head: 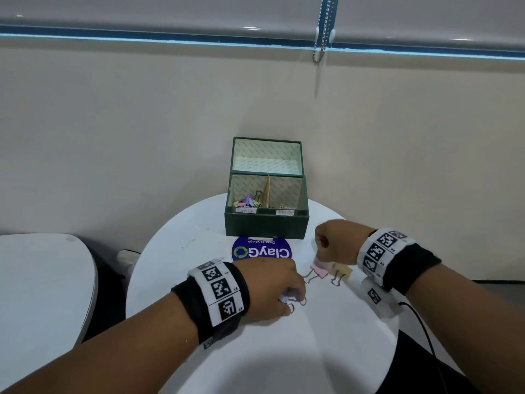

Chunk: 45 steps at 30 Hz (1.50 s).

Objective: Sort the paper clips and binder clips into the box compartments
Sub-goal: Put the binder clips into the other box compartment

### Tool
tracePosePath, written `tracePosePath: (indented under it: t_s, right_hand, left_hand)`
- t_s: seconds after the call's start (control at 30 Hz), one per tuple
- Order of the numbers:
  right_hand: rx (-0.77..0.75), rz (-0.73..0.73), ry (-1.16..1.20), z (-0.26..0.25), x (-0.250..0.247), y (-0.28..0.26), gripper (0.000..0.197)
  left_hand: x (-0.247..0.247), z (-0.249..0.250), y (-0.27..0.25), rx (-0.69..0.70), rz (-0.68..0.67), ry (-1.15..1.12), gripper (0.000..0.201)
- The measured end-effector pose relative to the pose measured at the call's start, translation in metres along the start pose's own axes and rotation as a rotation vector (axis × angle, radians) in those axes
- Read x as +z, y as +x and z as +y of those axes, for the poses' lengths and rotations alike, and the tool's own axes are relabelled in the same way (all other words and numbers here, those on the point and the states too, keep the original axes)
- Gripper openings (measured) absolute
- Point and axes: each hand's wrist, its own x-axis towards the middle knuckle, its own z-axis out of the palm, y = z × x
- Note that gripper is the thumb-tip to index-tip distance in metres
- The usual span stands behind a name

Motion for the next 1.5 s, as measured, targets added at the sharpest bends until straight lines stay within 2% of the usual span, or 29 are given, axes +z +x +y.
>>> tracePosePath:
  t_s: [0.17, 0.23, 0.33, 0.43, 0.5, 0.57, 0.7, 0.77, 0.9, 1.0, 1.07, 1.17, 1.3, 1.37, 1.5]
  right_hand:
    - [-0.166, 0.395, 0.281, -0.020, -0.050, 0.012, 0.017]
    - [-0.182, 0.476, 0.304, -0.025, -0.064, 0.022, 0.012]
    - [-0.168, 0.427, 0.248, -0.026, -0.073, 0.037, 0.005]
    - [-0.173, 0.422, 0.191, -0.021, -0.075, 0.034, 0.005]
    - [-0.192, 0.424, 0.163, -0.015, -0.069, 0.023, 0.008]
    - [-0.199, 0.352, 0.127, -0.007, -0.057, 0.010, 0.014]
    - [-0.164, 0.200, 0.088, 0.013, -0.029, -0.006, 0.014]
    - [-0.142, 0.203, 0.122, 0.024, -0.022, -0.007, 0.019]
    - [-0.082, 0.190, 0.131, 0.036, -0.022, -0.001, 0.016]
    - [-0.046, 0.047, 0.031, 0.026, -0.018, 0.006, 0.007]
    - [-0.011, -0.023, -0.076, 0.016, -0.009, 0.010, 0.016]
    - [-0.019, -0.039, -0.204, 0.004, 0.004, 0.016, 0.013]
    - [-0.072, -0.073, -0.172, -0.010, -0.006, 0.014, 0.015]
    - [-0.125, 0.021, -0.034, -0.015, -0.030, 0.014, 0.013]
    - [-0.172, 0.395, 0.276, -0.022, -0.070, 0.027, 0.015]
  left_hand:
    - [0.002, -0.001, -0.001, -0.098, 0.011, -0.007, 0.046]
    - [0.001, -0.001, -0.001, -0.106, -0.026, 0.018, 0.048]
    - [0.001, -0.003, -0.003, -0.097, -0.042, 0.014, 0.041]
    - [0.002, -0.004, -0.007, -0.091, -0.013, -0.026, 0.023]
    - [0.001, -0.005, -0.009, -0.093, 0.009, -0.037, 0.012]
    - [0.001, -0.005, -0.009, -0.093, 0.024, -0.021, 0.006]
    - [0.000, -0.005, -0.010, -0.114, 0.025, 0.018, 0.006]
    - [0.001, -0.005, -0.010, -0.128, 0.034, 0.010, 0.005]
    - [-0.001, -0.004, -0.010, -0.163, 0.025, 0.000, 0.008]
    - [-0.002, -0.004, -0.009, -0.212, 0.048, -0.020, 0.009]
    - [-0.004, -0.004, -0.009, -0.253, 0.063, -0.022, 0.010]
    - [-0.008, -0.002, -0.009, -0.286, 0.100, 0.026, 0.011]
    - [-0.012, -0.004, -0.009, -0.324, 0.197, 0.015, 0.012]
    - [-0.013, -0.005, -0.009, -0.329, 0.243, -0.009, 0.015]
    - [-0.011, -0.004, -0.008, -0.345, 0.250, -0.036, 0.018]
